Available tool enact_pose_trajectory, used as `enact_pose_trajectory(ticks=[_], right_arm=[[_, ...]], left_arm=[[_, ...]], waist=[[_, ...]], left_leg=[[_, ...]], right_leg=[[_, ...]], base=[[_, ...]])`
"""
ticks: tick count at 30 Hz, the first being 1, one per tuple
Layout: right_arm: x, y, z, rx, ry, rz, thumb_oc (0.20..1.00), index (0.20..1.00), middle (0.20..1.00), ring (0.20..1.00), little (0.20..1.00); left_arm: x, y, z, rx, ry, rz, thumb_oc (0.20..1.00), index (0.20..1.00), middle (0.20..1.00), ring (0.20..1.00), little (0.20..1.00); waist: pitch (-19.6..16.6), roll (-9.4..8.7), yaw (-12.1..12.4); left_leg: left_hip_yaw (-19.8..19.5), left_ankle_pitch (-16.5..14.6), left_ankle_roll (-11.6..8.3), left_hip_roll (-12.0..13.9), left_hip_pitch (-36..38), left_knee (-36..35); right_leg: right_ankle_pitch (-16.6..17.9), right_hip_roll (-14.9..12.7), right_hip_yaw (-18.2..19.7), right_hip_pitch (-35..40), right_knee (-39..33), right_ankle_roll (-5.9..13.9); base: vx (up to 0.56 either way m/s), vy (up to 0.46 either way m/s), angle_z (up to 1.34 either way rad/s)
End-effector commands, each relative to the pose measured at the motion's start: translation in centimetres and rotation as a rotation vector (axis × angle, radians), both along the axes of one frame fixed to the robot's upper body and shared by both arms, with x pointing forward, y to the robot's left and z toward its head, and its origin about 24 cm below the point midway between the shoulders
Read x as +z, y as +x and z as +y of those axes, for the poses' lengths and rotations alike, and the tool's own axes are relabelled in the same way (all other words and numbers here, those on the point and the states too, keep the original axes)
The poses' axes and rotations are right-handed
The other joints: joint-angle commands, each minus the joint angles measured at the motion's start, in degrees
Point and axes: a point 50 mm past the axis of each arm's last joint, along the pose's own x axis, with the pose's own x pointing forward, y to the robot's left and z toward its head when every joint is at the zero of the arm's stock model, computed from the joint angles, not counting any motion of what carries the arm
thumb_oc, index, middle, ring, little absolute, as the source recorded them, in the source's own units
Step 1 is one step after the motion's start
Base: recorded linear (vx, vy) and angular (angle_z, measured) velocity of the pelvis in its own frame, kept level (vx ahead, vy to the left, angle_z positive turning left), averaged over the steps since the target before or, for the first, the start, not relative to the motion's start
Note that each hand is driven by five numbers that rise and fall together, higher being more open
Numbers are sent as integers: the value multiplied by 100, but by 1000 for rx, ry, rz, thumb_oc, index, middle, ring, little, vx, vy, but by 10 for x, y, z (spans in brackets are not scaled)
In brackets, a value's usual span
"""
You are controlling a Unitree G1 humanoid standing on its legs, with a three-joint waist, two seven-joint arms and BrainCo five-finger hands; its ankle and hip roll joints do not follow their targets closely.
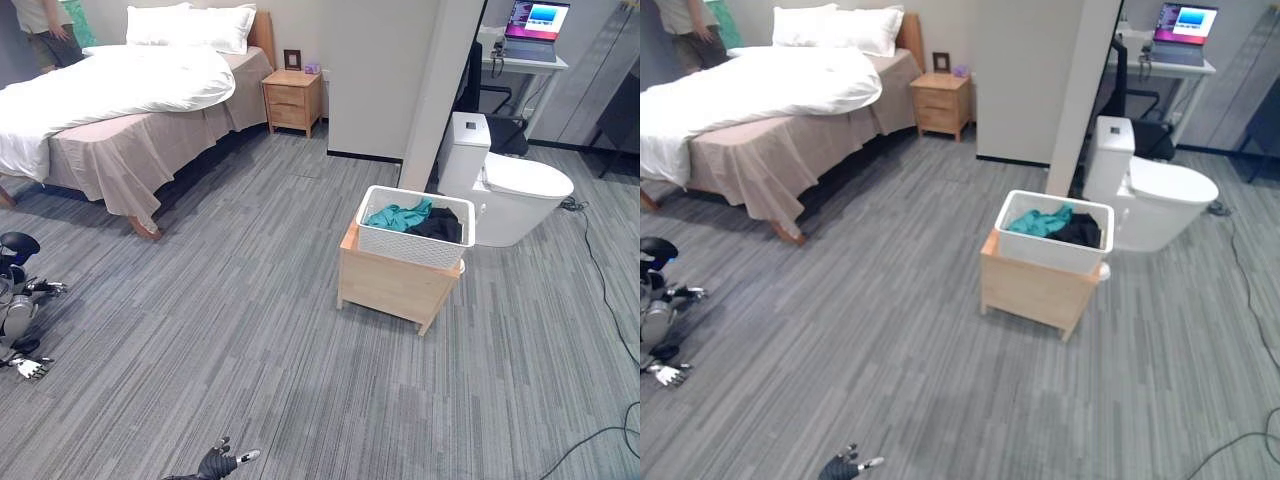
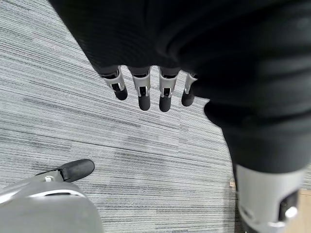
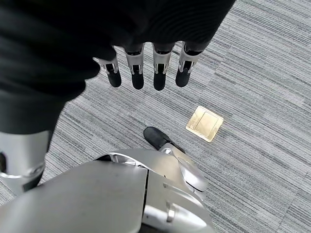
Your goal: Grab the laundry basket,head to the washer,open it,put in the laundry and shut it.
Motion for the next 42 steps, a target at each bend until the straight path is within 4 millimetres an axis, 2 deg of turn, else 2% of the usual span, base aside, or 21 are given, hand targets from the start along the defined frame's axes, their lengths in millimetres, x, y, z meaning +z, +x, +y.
enact_pose_trajectory(ticks=[1, 21, 25, 29, 30, 32, 34, 35, 36, 37, 39, 40, 41, 42], right_arm=[[2, -10, -12, 15, -43, 81, 1000, 1000, 1000, 1000, 1000], [2, -12, -13, 15, -51, 95, 1000, 1000, 1000, 1000, 1000], [4, -8, -20, -30, -68, 81, 1000, 1000, 1000, 1000, 1000], [5, -1, -20, -59, -60, 48, 1000, 1000, 1000, 1000, 1000], [5, 3, -20, -81, -57, 20, 1000, 1000, 1000, 1000, 1000], [5, 4, -20, -94, -52, 10, 1000, 1000, 1000, 1000, 1000], [6, 7, -20, -114, -48, -13, 1000, 1000, 1000, 1000, 1000], [7, 13, -21, -132, -48, -45, 1000, 1000, 1000, 1000, 1000], [7, 13, -21, -132, -48, -45, 1000, 1000, 1000, 1000, 1000], [9, 24, -24, -132, -59, -91, 1000, 1000, 1000, 1000, 1000], [10, 29, -24, -130, -58, -116, 1000, 1000, 1000, 1000, 1000], [13, 37, -25, -140, -57, -159, 1000, 1000, 1000, 1000, 1000], [13, 37, -25, -140, -57, -159, 1000, 1000, 1000, 1000, 1000], [18, 49, -30, -151, -65, -219, 1000, 1000, 1000, 1000, 1000]], left_arm=[[1, 11, -4, -21, 3, -16, 1000, 1000, 1000, 1000, 1000], [-1, 7, -4, 21, -1, -3, 1000, 1000, 1000, 1000, 1000], [1, 11, -2, 31, 0, -19, 1000, 1000, 1000, 1000, 1000], [1, 11, 2, 45, 7, -18, 1000, 1000, 1000, 1000, 1000], [2, 13, 5, 61, 13, -24, 1000, 1000, 1000, 1000, 1000], [3, 13, 7, 72, 16, -26, 1000, 1000, 1000, 1000, 1000], [4, 13, 11, 89, 21, -32, 1000, 1000, 1000, 1000, 1000], [6, 17, 14, 95, 21, -54, 1000, 1000, 1000, 1000, 1000], [6, 17, 14, 95, 21, -54, 1000, 1000, 1000, 1000, 1000], [10, 27, 14, 103, 15, -91, 1000, 1000, 1000, 1000, 1000], [11, 29, 14, 116, 10, -103, 1000, 1000, 1000, 1000, 1000], [12, 28, 18, 151, 10, -118, 1000, 1000, 1000, 1000, 1000], [12, 28, 18, 151, 10, -118, 1000, 1000, 1000, 1000, 1000], [14, 27, 21, 177, 5, -134, 1000, 1000, 1000, 1000, 1000]], waist=[[52, -19, -33], [52, -8, -1], [97, 19, 37], [156, 9, 49], [257, -26, 73], [306, -47, 82], [426, -110, 85], [600, -171, 109], [584, -173, 95], [856, -215, 171], [900, -254, 164], [914, -314, 163], [918, -315, 170], [877, -367, 264]], left_leg=[[-221, -137, -160, 269, -237, 17], [-282, -135, -179, 293, -190, 17], [-362, -52, -227, 369, -250, 17], [-406, 37, -283, 471, -290, 17], [-448, 171, -342, 574, -310, 17], [-489, 191, -371, 625, -330, 83], [-596, 163, -423, 752, -479, 448], [-768, 372, -464, 891, -900, 1142], [-783, 380, -461, 885, -928, 1144], [-1066, 865, -467, 837, -1556, 2154], [-1011, 775, -392, 819, -1741, 2414], [-675, 483, -366, 917, -1861, 2429], [-666, 479, -364, 918, -1852, 2428], [-613, 325, -283, 660, -1964, 1761]], right_leg=[[-464, -320, -63, 309, 47, 270], [-539, -286, -139, 407, 47, 231], [-611, -170, -155, 396, 47, 149], [-686, -45, -139, 384, 47, 59], [-753, 76, -96, 401, 47, -46], [-785, 144, -83, 421, 47, -104], [-874, 317, 2, 486, 47, -267], [-975, 463, 26, 474, 153, -448], [-973, 461, 11, 458, 153, -447], [-1004, 572, -69, 476, 201, -564], [-1019, 598, -104, 475, 187, -570], [-1146, 678, -83, 570, 100, -557], [-1146, 676, -75, 574, 100, -557], [-1182, 657, -71, 550, 47, -480]], base=[[0, 0, 0], [2, 0, 0], [22, -84, 2], [11, -119, 10], [9, -185, 14], [13, -171, 9], [17, -235, 11], [3, -226, 20], [-69, -313, 38], [-64, -152, 31], [47, -183, 25], [146, -151, 11], [271, -60, 2], [139, 32, 3]])
